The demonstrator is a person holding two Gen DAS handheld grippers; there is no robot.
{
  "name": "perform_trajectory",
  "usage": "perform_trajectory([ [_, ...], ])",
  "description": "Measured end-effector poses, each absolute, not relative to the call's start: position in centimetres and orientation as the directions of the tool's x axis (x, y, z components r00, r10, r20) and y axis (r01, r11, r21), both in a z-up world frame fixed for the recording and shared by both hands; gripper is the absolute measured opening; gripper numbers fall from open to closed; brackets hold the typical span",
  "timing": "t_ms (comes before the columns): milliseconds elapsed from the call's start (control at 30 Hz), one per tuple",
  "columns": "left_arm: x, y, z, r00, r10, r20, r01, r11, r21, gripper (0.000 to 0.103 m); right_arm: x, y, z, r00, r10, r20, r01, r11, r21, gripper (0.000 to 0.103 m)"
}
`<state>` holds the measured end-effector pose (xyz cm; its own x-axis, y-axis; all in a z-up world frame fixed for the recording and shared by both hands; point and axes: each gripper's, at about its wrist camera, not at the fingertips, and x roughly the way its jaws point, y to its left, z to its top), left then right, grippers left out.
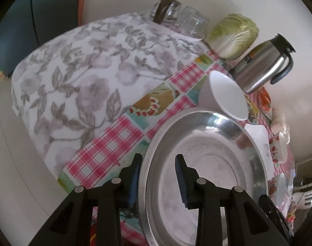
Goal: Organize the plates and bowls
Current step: 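Lift the basin with the left tool and set it beside the square white bowl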
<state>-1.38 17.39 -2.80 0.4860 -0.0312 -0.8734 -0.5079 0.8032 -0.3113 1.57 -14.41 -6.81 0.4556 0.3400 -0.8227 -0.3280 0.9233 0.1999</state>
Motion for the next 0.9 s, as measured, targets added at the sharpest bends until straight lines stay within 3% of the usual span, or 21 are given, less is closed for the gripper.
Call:
perform_trajectory([
  [467,3.5,9.9,2.1,0.488,0.014,-0.873,-0.392,0.897,-0.205,0.035,2.7,-20.0,-4.5,0.528,0.320,-0.787,-0.226,0.946,0.233,0.015],
  [900,11.1,3.5,-0.7,0.395,0.000,-0.919,-0.356,0.922,-0.153,0.036,6.5,-26.5,-5.7,0.539,0.216,-0.814,-0.028,0.971,0.239,0.015],
])
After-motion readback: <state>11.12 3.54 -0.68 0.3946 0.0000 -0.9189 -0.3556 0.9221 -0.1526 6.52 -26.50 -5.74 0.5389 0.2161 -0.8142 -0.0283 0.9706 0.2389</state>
